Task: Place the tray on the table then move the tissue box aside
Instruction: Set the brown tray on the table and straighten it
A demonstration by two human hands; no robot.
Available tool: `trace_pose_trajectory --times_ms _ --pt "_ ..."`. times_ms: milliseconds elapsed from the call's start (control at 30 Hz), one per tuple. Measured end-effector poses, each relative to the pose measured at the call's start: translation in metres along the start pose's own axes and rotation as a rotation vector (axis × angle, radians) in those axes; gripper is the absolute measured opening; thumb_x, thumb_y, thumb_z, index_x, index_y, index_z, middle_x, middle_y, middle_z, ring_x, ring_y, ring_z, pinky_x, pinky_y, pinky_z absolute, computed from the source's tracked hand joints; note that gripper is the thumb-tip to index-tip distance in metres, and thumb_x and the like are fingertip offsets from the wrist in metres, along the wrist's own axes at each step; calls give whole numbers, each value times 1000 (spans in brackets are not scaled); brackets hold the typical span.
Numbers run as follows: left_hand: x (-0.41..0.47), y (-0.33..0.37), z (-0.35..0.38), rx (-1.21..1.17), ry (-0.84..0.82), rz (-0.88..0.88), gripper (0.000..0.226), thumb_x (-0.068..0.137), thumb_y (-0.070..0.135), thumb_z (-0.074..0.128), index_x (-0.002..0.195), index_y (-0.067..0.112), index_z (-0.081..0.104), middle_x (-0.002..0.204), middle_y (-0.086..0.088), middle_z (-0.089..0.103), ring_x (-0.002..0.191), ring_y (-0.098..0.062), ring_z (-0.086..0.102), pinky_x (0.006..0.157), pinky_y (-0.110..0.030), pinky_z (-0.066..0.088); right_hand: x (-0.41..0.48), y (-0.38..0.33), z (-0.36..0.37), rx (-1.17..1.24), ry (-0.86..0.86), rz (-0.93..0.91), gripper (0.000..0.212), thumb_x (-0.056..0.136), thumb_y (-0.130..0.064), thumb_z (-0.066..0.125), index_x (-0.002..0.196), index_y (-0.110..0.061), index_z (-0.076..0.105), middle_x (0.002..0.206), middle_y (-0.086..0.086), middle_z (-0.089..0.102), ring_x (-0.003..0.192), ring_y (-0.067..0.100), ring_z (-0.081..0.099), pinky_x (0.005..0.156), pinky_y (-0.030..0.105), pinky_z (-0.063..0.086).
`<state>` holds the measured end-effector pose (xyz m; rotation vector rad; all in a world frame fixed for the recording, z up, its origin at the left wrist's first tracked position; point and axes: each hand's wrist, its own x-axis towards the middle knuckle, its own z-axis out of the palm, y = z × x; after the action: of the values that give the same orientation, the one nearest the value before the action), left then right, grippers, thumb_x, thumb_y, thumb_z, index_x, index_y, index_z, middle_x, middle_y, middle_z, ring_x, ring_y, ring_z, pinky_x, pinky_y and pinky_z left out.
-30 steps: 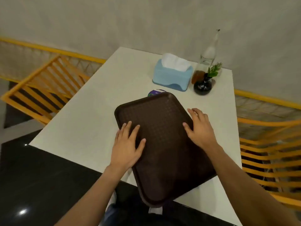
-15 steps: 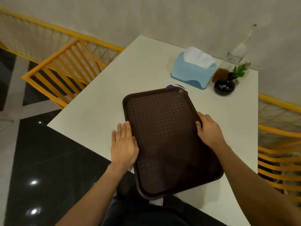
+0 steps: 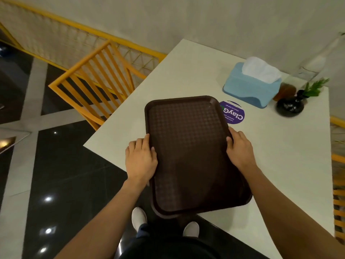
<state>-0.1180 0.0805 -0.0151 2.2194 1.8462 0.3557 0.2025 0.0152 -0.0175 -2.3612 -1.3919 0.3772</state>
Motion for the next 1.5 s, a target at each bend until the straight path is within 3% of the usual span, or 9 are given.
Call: trace_pose_trajectory --times_ms 133,400,533,700,1033,1333,1500 --pt "23 -27 -9 1 -21 23 51 100 34 47 147 14 49 126 -10 62 114 -31 52 98 -45 44 1 -29 16 15 21 52 48 106 -29 44 152 -15 39 140 15 54 123 35 55 108 56 41" --pt "79 -67 -21 53 -45 121 52 104 34 42 153 18 43 131 -8 59 118 -30 49 100 -44 41 -2 -71 44 38 92 175 47 107 -28 43 151 -14 40 142 14 53 125 36 54 108 58 41" --pt "108 -79 -30 93 -16 184 47 103 36 47 147 20 52 130 -6 63 121 -31 51 100 -45 40 -7 -91 50 -31 102 237 48 106 -33 42 151 -16 41 142 13 53 125 35 54 107 56 40" --pt "143 -93 -33 105 15 198 43 101 34 51 140 19 59 125 -7 66 116 -33 53 95 -47 41 -11 -105 56 -168 88 189 51 104 -39 45 149 -15 42 146 13 48 131 36 43 107 55 37" --pt "198 -77 -27 62 -13 258 42 103 33 48 141 20 59 124 -5 68 120 -31 52 97 -46 40 28 -108 63 -162 130 252 51 104 -38 44 150 -15 40 152 10 44 139 35 37 114 54 29" --pt "232 -68 -14 22 28 252 39 99 34 54 134 20 65 118 -3 73 119 -29 56 99 -47 39 58 -110 58 -170 138 268 52 104 -36 49 149 -12 42 148 11 47 137 33 39 112 53 32" --pt "246 -68 -13 -18 20 277 36 97 33 56 128 18 67 114 -4 74 117 -31 56 99 -49 37 53 -121 59 -172 178 293 55 103 -45 47 148 -14 44 146 10 49 136 33 40 111 54 34"
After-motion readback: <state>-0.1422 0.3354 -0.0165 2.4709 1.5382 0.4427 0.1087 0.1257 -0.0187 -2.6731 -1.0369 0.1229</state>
